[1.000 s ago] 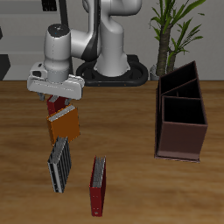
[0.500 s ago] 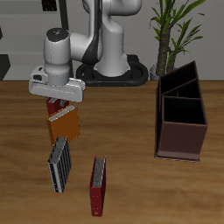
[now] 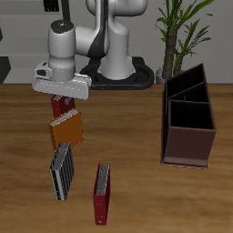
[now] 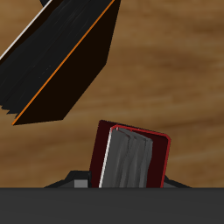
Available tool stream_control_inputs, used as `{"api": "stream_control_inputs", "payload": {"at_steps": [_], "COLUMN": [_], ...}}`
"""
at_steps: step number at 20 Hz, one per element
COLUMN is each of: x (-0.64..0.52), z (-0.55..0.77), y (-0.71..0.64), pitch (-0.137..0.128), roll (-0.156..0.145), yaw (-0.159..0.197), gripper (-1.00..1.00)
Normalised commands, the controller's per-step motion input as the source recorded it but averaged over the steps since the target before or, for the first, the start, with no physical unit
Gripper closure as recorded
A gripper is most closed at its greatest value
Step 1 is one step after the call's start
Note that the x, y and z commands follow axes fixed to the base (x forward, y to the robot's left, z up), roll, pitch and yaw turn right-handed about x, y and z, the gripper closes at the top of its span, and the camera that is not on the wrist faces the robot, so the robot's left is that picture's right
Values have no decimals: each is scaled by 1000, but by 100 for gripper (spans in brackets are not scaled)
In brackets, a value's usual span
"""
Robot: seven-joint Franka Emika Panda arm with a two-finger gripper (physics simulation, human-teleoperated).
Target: Place the right red book into the left desk caddy's front compartment
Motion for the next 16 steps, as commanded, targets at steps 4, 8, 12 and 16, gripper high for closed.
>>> {"api": "stream_control_inputs", "payload": {"at_steps": [4, 8, 12, 16], "x": [-237, -99, 13, -33], "z": [402, 90, 20, 231], "y": [433, 636, 483, 600], "pitch": [-3, -13, 29, -20], "roll": [-33, 38, 16, 18], "yaw": [-45, 54, 21, 0], "gripper": [100, 100, 100, 100]}}
